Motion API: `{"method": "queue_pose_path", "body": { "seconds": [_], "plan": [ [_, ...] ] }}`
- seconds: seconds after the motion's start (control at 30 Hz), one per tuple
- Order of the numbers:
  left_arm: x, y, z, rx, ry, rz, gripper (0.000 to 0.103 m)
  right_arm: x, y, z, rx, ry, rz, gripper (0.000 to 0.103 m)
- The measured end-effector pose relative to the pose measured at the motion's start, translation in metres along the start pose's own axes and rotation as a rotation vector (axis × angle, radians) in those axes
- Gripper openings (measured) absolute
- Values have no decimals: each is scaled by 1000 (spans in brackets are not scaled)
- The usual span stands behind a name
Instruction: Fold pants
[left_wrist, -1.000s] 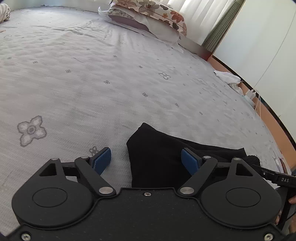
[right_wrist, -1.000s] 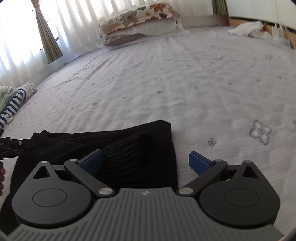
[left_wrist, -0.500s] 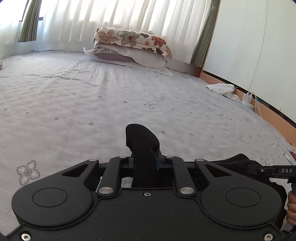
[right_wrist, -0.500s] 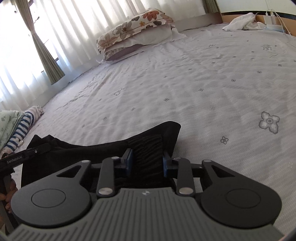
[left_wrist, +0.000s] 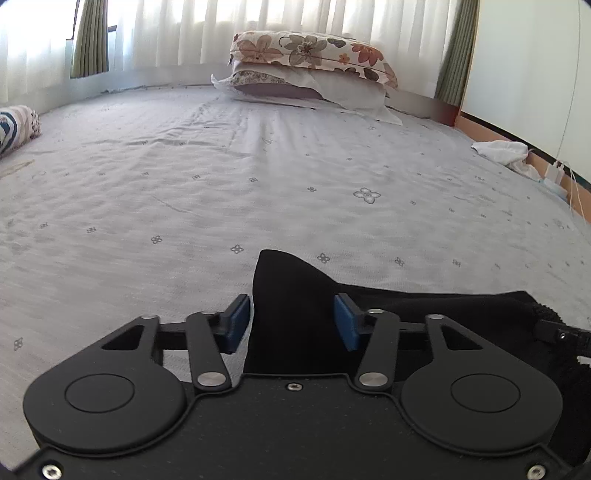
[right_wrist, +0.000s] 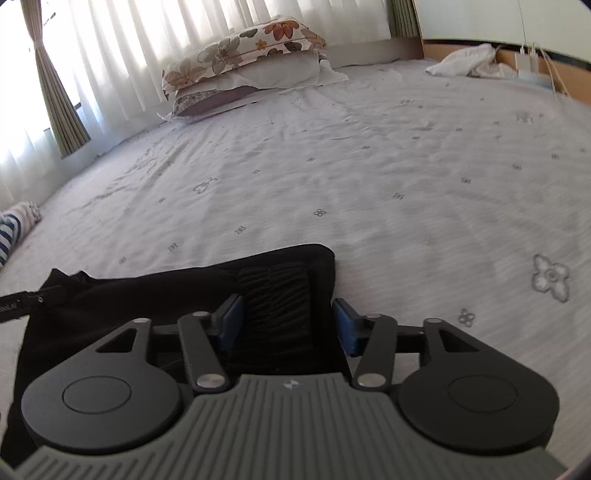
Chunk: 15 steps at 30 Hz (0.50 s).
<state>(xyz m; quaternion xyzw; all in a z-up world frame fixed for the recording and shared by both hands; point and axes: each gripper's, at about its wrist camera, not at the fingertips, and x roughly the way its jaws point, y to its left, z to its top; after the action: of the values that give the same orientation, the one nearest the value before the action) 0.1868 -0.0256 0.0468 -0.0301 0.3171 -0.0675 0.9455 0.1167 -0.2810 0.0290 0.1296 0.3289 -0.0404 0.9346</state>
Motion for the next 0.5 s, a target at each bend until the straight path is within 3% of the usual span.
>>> {"method": "queue_pose_path", "body": {
  "seconds": [0.13,0.3,0.5],
  "plan": [
    [-25,-7,-15,64,-38,21,81,-36,16,-12,-106,-109,-58,73],
    [-56,-28,-37,137,-45,24,89,-76,46,-31,-225,-231,-100,76],
    [-88,-33,-65,81,13,-14,95,-103,70,-61,-285,-240,-82,80]
  ]
}}
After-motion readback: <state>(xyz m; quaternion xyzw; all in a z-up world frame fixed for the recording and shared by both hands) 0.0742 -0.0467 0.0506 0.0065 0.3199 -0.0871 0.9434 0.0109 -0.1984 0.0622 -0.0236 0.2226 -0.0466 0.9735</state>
